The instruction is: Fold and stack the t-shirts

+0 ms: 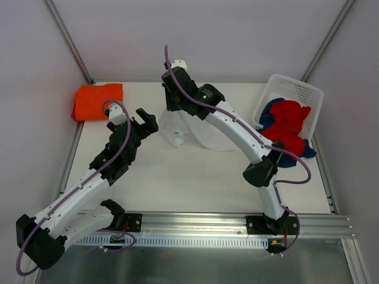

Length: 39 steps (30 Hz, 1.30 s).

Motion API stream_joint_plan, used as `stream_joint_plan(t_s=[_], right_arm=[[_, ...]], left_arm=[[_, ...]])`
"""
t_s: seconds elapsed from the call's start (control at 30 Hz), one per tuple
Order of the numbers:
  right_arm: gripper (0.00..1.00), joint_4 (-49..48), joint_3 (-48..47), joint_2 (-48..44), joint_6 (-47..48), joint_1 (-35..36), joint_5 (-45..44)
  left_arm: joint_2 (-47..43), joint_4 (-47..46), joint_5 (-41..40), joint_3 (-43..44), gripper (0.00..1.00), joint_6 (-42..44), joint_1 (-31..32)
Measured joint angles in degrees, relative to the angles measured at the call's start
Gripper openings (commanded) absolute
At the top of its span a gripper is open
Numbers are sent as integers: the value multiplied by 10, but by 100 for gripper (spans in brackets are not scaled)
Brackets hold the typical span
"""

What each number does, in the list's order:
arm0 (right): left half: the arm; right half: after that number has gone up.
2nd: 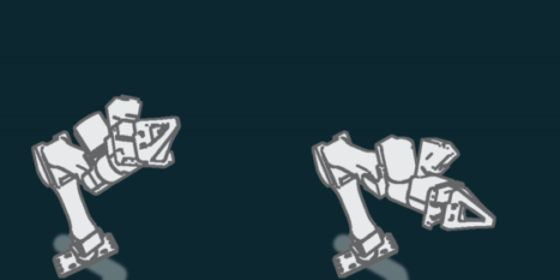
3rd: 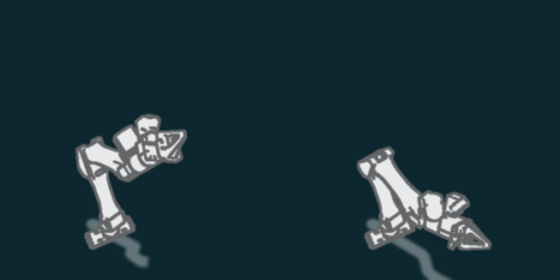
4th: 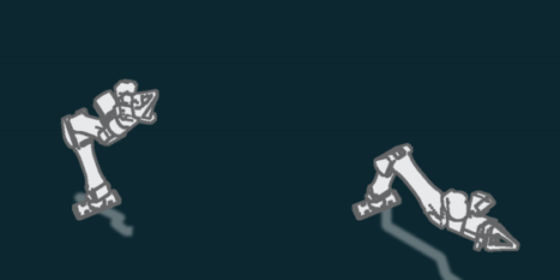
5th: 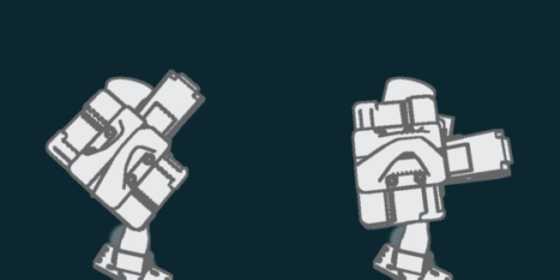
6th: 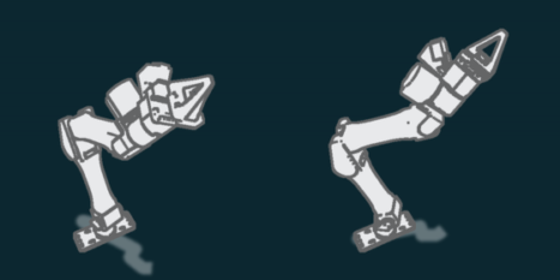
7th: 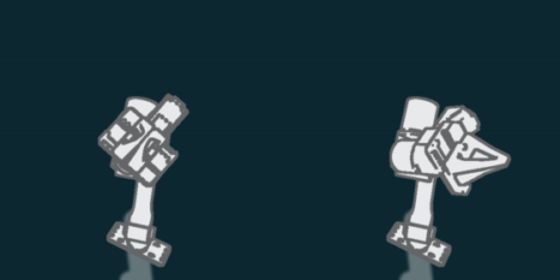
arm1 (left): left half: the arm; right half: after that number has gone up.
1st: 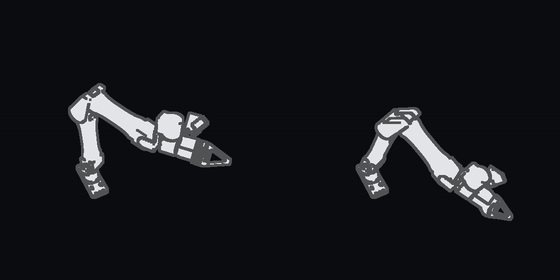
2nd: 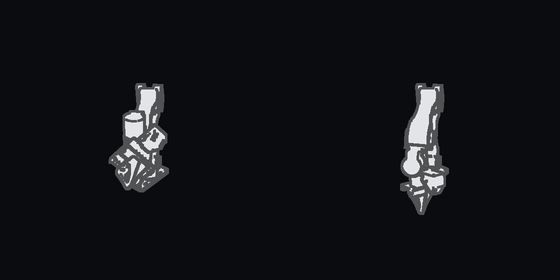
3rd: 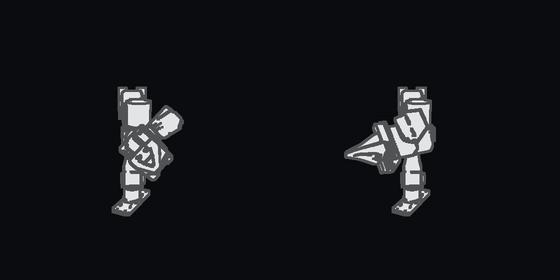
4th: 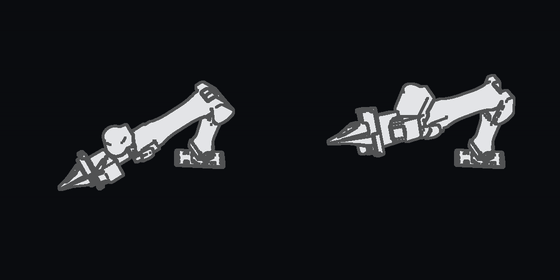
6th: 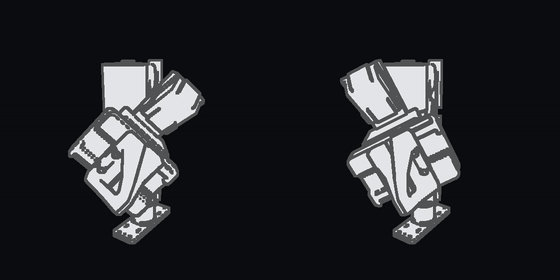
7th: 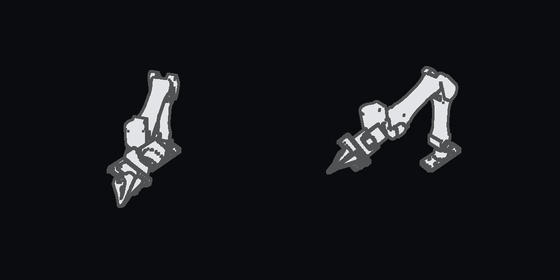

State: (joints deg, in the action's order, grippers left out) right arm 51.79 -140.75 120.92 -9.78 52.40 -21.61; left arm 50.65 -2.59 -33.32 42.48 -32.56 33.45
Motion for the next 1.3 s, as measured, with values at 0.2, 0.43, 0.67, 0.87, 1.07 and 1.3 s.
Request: stream_joint_plan(t_s=[0.2,0.43,0.67,0.87,1.07,1.3], right_arm=[[1,-85,40,-59,29,21,-1],[1,-221,51,14,69,-7,-65],[80,-258,51,192,51,-86,-75],[99,-271,51,226,50,-146,-80],[100,-301,122,185,46,-153,-98],[100,-305,322,21,27,-151,-112]], left_arm=[[7,1,-15,0,96,-1,0],[9,3,-17,0,96,-2,0],[9,4,-33,0,96,-1,0],[40,5,-38,4,96,-2,0],[55,34,-17,3,93,-40,0],[33,21,10,-135,99,-124,-2]])
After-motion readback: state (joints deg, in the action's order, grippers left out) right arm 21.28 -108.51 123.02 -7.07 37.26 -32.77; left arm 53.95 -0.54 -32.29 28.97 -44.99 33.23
